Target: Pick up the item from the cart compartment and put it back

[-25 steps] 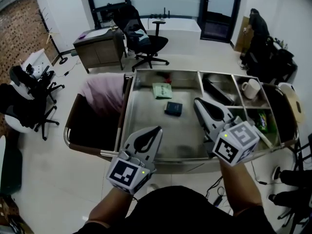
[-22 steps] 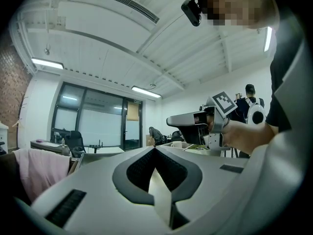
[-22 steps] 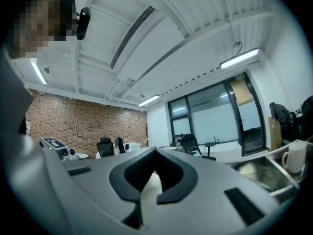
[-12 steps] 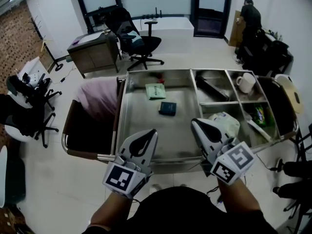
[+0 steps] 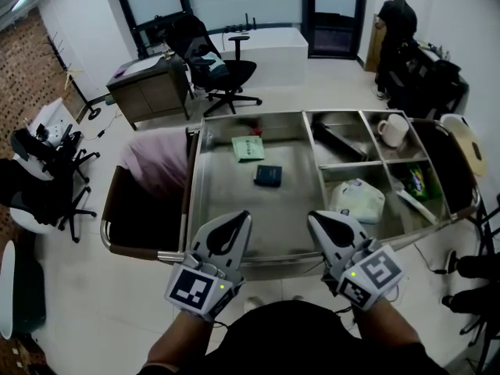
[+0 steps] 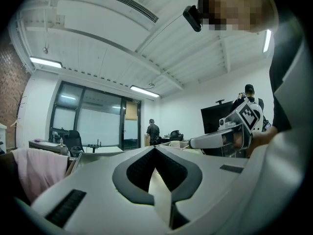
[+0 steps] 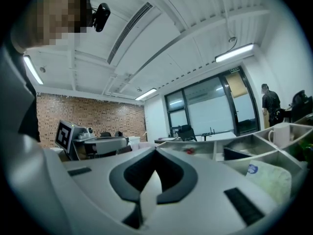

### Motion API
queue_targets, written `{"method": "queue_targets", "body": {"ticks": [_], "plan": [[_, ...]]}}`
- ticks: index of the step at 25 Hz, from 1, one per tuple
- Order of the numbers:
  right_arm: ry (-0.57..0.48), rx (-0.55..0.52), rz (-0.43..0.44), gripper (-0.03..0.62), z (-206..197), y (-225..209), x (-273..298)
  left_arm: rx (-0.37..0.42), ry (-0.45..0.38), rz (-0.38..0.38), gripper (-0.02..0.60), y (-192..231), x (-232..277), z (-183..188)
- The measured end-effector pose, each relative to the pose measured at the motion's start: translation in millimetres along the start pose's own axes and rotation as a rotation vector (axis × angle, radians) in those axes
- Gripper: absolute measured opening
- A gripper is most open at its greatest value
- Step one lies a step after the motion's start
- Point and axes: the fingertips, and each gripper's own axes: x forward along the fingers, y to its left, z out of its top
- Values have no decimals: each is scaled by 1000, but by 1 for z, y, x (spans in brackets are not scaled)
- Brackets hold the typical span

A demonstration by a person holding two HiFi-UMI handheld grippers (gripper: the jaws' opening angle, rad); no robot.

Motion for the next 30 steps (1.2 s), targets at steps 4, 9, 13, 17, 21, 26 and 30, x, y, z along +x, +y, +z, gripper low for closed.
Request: {"method": "queue_targets", "body": {"ticks": [4, 9, 13, 17, 21, 26, 30], "plan": [[-9, -10, 1, 12, 3, 1, 2, 2, -1, -2, 0, 0, 0, 1], [0, -8, 12, 11, 0, 2, 4, 6, -4, -6, 0, -2, 0, 2], [-6, -16, 5, 11, 2, 3, 4, 7, -5, -8, 0, -3, 0, 2], [-11, -28, 5, 11, 3, 5, 3, -3, -6, -1, 0, -4, -2, 1], [-23, -25, 0, 11, 5, 4, 3, -1, 2, 0, 0, -4, -2, 0], [-19, -20, -6, 11, 1, 0, 3, 1, 1, -5, 0, -6, 0, -1], [-19, -14, -6, 11, 1, 0, 3, 1, -1, -2, 0, -6, 0, 0]]}}
